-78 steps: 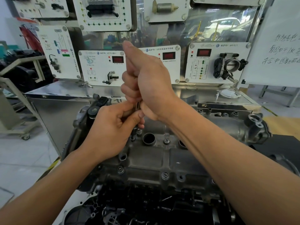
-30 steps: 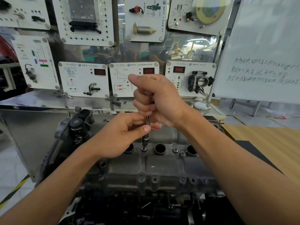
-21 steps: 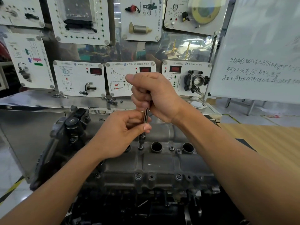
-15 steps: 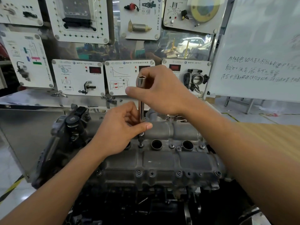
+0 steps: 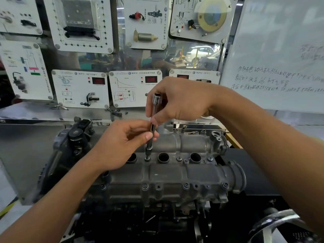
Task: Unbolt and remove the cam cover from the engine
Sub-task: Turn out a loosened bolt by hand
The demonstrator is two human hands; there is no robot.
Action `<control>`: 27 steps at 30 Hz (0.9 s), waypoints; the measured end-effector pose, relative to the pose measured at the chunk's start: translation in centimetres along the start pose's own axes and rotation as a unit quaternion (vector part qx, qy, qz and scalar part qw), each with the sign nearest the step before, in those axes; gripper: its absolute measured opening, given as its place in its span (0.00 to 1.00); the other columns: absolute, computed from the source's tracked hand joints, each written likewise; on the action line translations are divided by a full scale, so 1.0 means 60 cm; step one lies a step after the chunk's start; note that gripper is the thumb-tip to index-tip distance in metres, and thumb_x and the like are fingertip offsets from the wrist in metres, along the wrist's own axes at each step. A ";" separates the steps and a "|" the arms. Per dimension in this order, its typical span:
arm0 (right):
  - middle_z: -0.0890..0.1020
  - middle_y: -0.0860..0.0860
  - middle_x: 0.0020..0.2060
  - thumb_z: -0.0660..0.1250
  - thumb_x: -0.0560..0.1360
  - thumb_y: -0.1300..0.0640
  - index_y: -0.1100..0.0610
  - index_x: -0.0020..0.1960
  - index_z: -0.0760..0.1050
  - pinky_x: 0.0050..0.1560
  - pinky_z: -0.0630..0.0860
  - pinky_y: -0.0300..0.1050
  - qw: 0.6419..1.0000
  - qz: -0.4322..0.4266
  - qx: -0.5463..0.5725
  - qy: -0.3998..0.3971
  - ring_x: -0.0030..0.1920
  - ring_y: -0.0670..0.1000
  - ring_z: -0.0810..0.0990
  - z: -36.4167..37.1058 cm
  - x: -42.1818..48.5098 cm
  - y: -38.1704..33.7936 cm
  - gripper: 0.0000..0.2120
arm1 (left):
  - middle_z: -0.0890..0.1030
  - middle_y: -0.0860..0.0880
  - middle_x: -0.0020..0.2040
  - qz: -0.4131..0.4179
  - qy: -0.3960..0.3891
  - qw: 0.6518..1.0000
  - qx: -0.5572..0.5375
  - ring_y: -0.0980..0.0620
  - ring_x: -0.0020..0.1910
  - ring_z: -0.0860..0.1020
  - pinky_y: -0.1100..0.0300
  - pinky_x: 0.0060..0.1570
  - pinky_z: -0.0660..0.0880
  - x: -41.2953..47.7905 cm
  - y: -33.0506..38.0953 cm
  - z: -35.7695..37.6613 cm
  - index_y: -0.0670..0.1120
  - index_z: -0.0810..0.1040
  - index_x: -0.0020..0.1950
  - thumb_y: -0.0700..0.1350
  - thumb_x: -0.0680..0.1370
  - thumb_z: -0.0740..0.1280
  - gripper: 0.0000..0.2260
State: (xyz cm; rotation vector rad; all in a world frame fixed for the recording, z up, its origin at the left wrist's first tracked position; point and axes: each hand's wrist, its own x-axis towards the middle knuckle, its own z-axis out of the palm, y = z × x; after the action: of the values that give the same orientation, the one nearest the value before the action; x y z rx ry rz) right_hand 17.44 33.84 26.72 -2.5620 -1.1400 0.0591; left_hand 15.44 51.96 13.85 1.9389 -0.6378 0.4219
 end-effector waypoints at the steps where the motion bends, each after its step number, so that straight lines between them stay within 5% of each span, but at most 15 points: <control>1: 0.81 0.46 0.34 0.75 0.72 0.60 0.54 0.46 0.81 0.36 0.77 0.39 1.000 0.007 -0.008 0.002 0.32 0.43 0.77 -0.001 0.001 -0.001 0.04 | 0.86 0.57 0.48 -0.002 0.017 1.000 0.024 0.58 0.51 0.84 0.60 0.55 0.80 0.001 0.001 0.001 0.54 0.82 0.56 0.51 0.73 0.69 0.12; 5: 0.79 0.54 0.30 0.74 0.72 0.43 0.59 0.38 0.80 0.33 0.74 0.49 0.985 0.023 -0.150 0.087 0.30 0.49 0.75 0.001 0.012 -0.018 0.18 | 0.85 0.59 0.42 -0.011 0.094 0.992 0.084 0.59 0.42 0.84 0.65 0.46 0.79 0.012 0.002 0.008 0.54 0.82 0.49 0.57 0.68 0.75 0.13; 7: 0.71 0.50 0.22 0.70 0.73 0.40 0.58 0.28 0.70 0.27 0.65 0.44 0.969 0.045 -0.214 0.114 0.25 0.48 0.68 0.004 0.019 -0.027 0.26 | 0.84 0.56 0.40 -0.019 0.103 0.991 0.086 0.57 0.40 0.83 0.63 0.44 0.80 0.020 -0.002 0.015 0.53 0.80 0.48 0.55 0.67 0.78 0.14; 10: 0.71 0.50 0.27 0.69 0.77 0.47 0.57 0.29 0.68 0.28 0.64 0.42 0.951 0.047 -0.290 0.095 0.29 0.49 0.70 0.003 0.034 -0.031 0.22 | 0.83 0.55 0.40 -0.031 0.083 0.992 0.087 0.56 0.40 0.83 0.60 0.46 0.81 0.030 -0.001 0.019 0.56 0.79 0.50 0.55 0.68 0.78 0.15; 12: 0.77 0.53 0.32 0.69 0.77 0.51 0.59 0.34 0.75 0.31 0.69 0.42 0.951 0.032 -0.299 0.070 0.34 0.52 0.75 0.000 0.042 -0.031 0.16 | 0.85 0.58 0.46 -0.028 0.038 0.997 0.062 0.59 0.47 0.83 0.62 0.51 0.79 0.031 0.001 0.014 0.59 0.79 0.54 0.56 0.71 0.74 0.13; 15: 0.83 0.51 0.39 0.72 0.74 0.51 0.57 0.44 0.82 0.36 0.73 0.40 0.958 0.002 -0.284 0.035 0.41 0.51 0.80 -0.006 0.045 -0.040 0.09 | 0.84 0.59 0.56 -0.027 -0.044 0.999 0.005 0.59 0.58 0.82 0.60 0.60 0.77 0.025 0.004 0.001 0.57 0.78 0.62 0.44 0.79 0.68 0.13; 17: 0.80 0.45 0.36 0.75 0.72 0.52 0.52 0.44 0.81 0.35 0.72 0.37 0.966 -0.009 -0.258 -0.002 0.38 0.46 0.77 -0.012 0.041 -0.049 0.05 | 0.85 0.57 0.55 -0.024 -0.070 0.997 0.012 0.57 0.56 0.83 0.64 0.60 0.77 0.021 0.008 -0.002 0.53 0.78 0.62 0.39 0.81 0.65 0.13; 22: 0.82 0.51 0.38 0.71 0.75 0.45 0.57 0.49 0.83 0.34 0.72 0.42 0.953 0.027 -0.301 -0.031 0.37 0.50 0.77 -0.010 0.050 -0.052 0.15 | 0.86 0.58 0.42 -0.016 0.023 0.996 0.089 0.60 0.43 0.85 0.65 0.48 0.80 0.019 0.013 0.011 0.53 0.81 0.48 0.45 0.77 0.73 0.03; 27: 0.78 0.47 0.28 0.69 0.77 0.49 0.51 0.33 0.74 0.22 0.66 0.38 0.940 0.057 -0.337 -0.009 0.26 0.44 0.72 -0.016 0.050 -0.051 0.15 | 0.85 0.54 0.37 -0.038 0.097 0.991 0.088 0.55 0.36 0.83 0.67 0.39 0.79 0.023 0.015 0.021 0.50 0.81 0.43 0.55 0.67 0.78 0.13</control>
State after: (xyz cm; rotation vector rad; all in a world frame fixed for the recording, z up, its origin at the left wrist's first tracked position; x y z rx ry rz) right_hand 17.48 37.64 28.90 -3.2248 -1.1635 -0.3411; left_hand 16.03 50.17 14.72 2.0504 -0.4093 0.6280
